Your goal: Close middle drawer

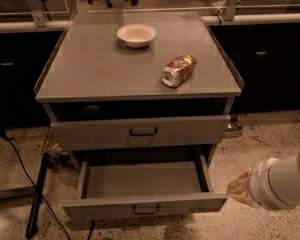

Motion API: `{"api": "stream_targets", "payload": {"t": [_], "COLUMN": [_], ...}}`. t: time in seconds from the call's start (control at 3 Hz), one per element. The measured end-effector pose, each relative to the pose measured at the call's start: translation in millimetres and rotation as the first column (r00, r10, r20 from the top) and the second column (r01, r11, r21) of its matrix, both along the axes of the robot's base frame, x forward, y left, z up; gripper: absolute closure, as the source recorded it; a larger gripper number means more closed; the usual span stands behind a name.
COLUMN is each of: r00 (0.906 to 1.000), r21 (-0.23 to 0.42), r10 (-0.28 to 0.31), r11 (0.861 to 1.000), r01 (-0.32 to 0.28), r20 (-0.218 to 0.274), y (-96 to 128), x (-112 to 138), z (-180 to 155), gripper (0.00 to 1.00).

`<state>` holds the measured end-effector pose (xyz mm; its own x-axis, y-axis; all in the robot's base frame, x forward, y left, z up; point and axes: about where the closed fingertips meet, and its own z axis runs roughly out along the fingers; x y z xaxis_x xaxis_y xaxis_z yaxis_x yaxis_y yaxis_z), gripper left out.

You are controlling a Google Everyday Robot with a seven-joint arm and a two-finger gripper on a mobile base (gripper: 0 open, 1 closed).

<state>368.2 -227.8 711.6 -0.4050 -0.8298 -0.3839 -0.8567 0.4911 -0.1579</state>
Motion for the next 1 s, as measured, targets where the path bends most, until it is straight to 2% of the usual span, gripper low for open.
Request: {"api": "stream_targets", "payload": {"t": [0.33, 0.67, 1.0], "r00": [0.9988, 0.9976, 0.999], "r21": [0.012, 0.06, 0.103], "r10": [-0.01, -0.02, -0.027], "r11": [1.0, 0.998, 0.994], "r01": [0.009, 0.016, 0.031], "r20": [0.048, 0.066, -0.035], "y": [-9.8, -13.2, -9.5], "x": [5.3, 11.3, 0.5], "z": [-64.1, -115.6, -195.4], "gripper": [1.0, 1.0, 1.0]}}
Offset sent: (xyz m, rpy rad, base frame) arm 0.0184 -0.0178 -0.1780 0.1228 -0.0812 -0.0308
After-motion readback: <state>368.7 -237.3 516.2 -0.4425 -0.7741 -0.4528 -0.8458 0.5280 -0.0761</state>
